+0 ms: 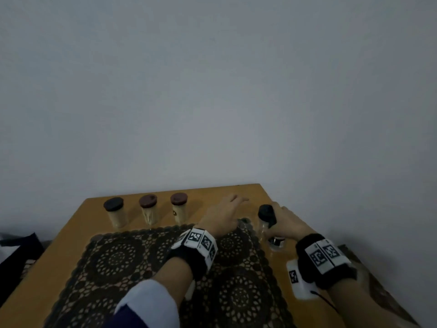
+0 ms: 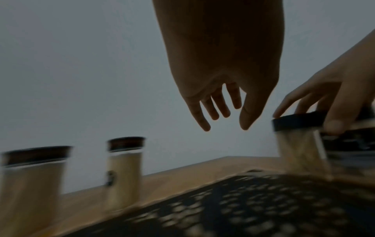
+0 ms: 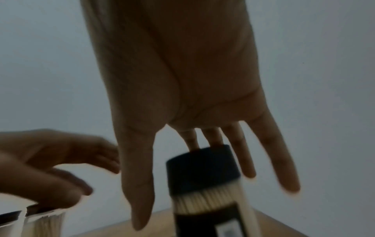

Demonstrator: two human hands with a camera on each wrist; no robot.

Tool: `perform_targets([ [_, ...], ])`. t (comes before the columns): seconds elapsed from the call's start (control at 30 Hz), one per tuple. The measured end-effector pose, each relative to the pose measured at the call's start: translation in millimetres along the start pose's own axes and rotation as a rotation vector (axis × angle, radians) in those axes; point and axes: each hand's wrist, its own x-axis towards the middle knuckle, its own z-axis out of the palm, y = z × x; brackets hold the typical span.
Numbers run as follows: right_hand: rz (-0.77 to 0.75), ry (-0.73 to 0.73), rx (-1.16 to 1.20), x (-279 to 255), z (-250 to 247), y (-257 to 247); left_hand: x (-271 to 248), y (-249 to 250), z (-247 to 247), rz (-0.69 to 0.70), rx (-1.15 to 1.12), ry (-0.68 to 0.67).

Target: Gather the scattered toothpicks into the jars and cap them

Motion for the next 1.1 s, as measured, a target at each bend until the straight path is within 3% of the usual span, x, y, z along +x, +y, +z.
perform_targets([
  [0.17,-0.008,-0.008,0.136,-5,3,10,36,48,32,0.062,-0.130,-0.116],
  [0.3,-0.038,0.020,0.136,-1,1,16,48,55,42,-0.012,-0.174,-0.043],
  [0.47,-0.052,0.038,0.128,8,-10,2,44,33,33,-0.067,-0.157,0.116],
  [0.57,-0.086,0.111,0.159,26,-12,-15,38,4,15,-0.172,-0.173,0.220],
  [0.7,-0.190,0.204,0.140,56,-7,-38,29,-37,-4,-0.272,-0.092,0.191],
  [0.87,-0.268,0.204,0.031,84,9,-66,22,-58,1,-0.313,-0.007,0.131],
  [1.1,-0.309,0.202,-0.046,108,36,-78,28,-70,13,-0.334,-0.008,0.200],
])
